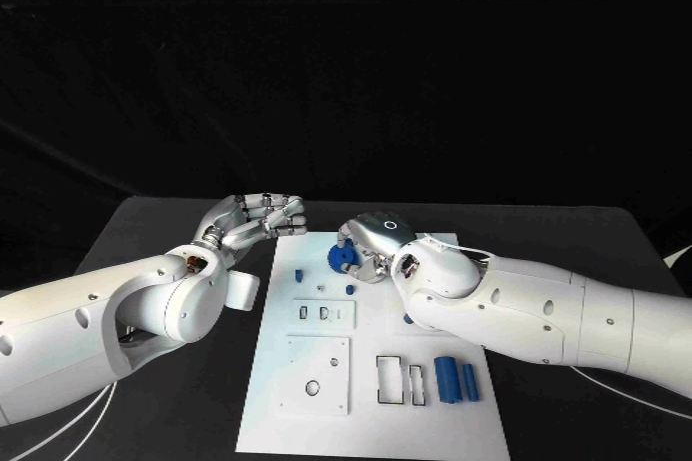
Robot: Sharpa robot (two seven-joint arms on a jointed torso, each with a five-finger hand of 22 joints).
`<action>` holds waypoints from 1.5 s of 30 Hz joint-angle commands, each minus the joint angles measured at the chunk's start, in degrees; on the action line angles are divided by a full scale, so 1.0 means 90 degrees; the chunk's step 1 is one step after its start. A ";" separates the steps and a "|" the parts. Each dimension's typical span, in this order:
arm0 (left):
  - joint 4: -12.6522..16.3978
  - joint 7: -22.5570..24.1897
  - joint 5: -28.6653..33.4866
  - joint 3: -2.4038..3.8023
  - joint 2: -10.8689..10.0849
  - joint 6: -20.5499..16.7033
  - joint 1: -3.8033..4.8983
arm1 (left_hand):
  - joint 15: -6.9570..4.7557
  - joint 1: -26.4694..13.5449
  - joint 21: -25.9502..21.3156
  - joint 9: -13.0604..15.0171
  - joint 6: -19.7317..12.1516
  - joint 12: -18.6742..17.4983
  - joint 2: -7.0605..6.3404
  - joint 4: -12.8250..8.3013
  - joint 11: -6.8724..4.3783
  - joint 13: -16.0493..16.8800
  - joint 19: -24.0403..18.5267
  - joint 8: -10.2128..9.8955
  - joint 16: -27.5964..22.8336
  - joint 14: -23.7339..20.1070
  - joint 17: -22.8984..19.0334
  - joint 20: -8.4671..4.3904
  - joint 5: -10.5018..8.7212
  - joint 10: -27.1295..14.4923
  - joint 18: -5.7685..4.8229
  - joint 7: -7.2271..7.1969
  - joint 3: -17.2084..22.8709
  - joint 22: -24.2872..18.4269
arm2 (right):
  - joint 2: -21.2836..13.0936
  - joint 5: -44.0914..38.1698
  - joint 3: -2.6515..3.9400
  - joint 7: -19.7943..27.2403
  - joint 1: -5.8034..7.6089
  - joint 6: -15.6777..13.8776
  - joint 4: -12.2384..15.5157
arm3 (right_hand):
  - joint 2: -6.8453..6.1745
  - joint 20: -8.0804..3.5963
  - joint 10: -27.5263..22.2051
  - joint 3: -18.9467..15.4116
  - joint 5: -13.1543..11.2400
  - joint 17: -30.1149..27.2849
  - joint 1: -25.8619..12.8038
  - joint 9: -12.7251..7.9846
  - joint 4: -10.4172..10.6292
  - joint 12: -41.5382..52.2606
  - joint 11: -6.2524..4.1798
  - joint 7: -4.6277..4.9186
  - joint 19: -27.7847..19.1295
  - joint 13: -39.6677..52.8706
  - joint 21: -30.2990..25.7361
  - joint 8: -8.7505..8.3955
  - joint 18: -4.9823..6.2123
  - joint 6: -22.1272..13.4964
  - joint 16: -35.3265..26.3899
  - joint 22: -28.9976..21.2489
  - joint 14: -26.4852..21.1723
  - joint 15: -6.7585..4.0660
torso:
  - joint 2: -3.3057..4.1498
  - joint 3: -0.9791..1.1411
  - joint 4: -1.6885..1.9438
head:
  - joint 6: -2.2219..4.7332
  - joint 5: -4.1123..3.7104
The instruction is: Assemble the parts on the task board
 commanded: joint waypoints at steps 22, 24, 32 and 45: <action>0.0002 0.0028 0.0009 0.0005 0.0006 0.0086 0.0012 | -0.0007 -0.0001 -0.0037 0.0008 -0.0045 -0.0013 0.0053 0.0006 0.0022 -0.0002 -0.0021 -0.0027 -0.0058 -0.0069 0.0007 0.0044 -0.0042 -0.0051 0.0054 0.0081 -0.0055 -0.0015 | -0.0016 0.0665 -0.0023 0.0102 -0.0018 0.0633 -0.0163 | 0.0172 0.0168 -0.0060 -0.0936 -0.0510 0.1677 -0.0871 -0.0422 0.0538 -0.0145 0.0214 0.0105 0.0678 0.0880 0.0029 -0.0413 -0.0090 -0.0440 0.0039 0.1676 0.0663 0.0186 | -0.0002 0.0001 -0.0009 | -0.0001 0.0003; 0.0002 0.0027 0.0009 0.0005 0.0004 0.0087 0.0012 | -0.0007 -0.0001 -0.0037 0.0008 -0.0045 -0.0013 0.0053 0.0006 0.0022 -0.0002 -0.0021 -0.0027 -0.0058 -0.0069 0.0007 0.0044 -0.0042 -0.0051 0.0054 0.0081 -0.0055 -0.0015 | -0.0028 0.0695 -0.0023 0.0096 -0.0018 0.0645 -0.0174 | 0.0180 0.0167 -0.0060 -0.0943 -0.0505 0.1677 -0.0887 -0.0426 0.0562 -0.0145 0.0212 0.0103 0.0678 0.0879 0.0029 -0.0411 -0.0090 -0.0434 0.0039 0.1676 0.0663 0.0184 | -0.0002 0.0003 -0.0005 | -0.0001 -0.0002; 0.0004 0.0026 0.0009 0.0005 -0.0008 0.0085 0.0012 | -0.0007 -0.0001 -0.0037 0.0008 -0.0045 -0.0013 0.0053 0.0006 0.0022 -0.0002 -0.0021 -0.0027 -0.0058 -0.0069 0.0007 0.0044 -0.0042 -0.0051 0.0054 0.0081 -0.0055 -0.0015 | -0.0151 0.0726 -0.0023 0.0065 -0.0018 0.0597 -0.0102 | 0.0211 0.0161 -0.0050 -0.0945 -0.0443 0.1677 -0.0903 -0.0438 0.0613 -0.0136 0.0206 0.0096 0.0678 0.0888 0.0029 -0.0404 -0.0090 -0.0414 0.0039 0.1676 0.0663 0.0178 | 0.0002 0.0007 -0.0002 | -0.0003 0.0000; -0.0006 0.0030 0.0009 0.0005 -0.0038 0.0086 0.0011 | -0.0002 -0.0001 -0.0046 0.0013 -0.0049 -0.0013 0.0060 0.0006 0.0029 -0.0002 -0.0026 -0.0031 -0.0074 -0.0079 0.0012 0.0047 -0.0039 -0.0057 0.0053 0.0089 -0.0059 -0.0022 | -0.1084 0.0930 0.0029 0.0237 0.0040 -0.0226 0.0839 | 0.0215 0.0139 0.0009 -0.0861 -0.0257 0.1677 -0.0757 -0.0465 0.0600 -0.0083 0.0176 0.0066 0.0678 0.0942 0.0029 -0.0367 -0.0090 -0.0324 0.0039 0.1676 0.0663 0.0153 | -0.0012 0.0006 -0.0025 | 0.0002 -0.0010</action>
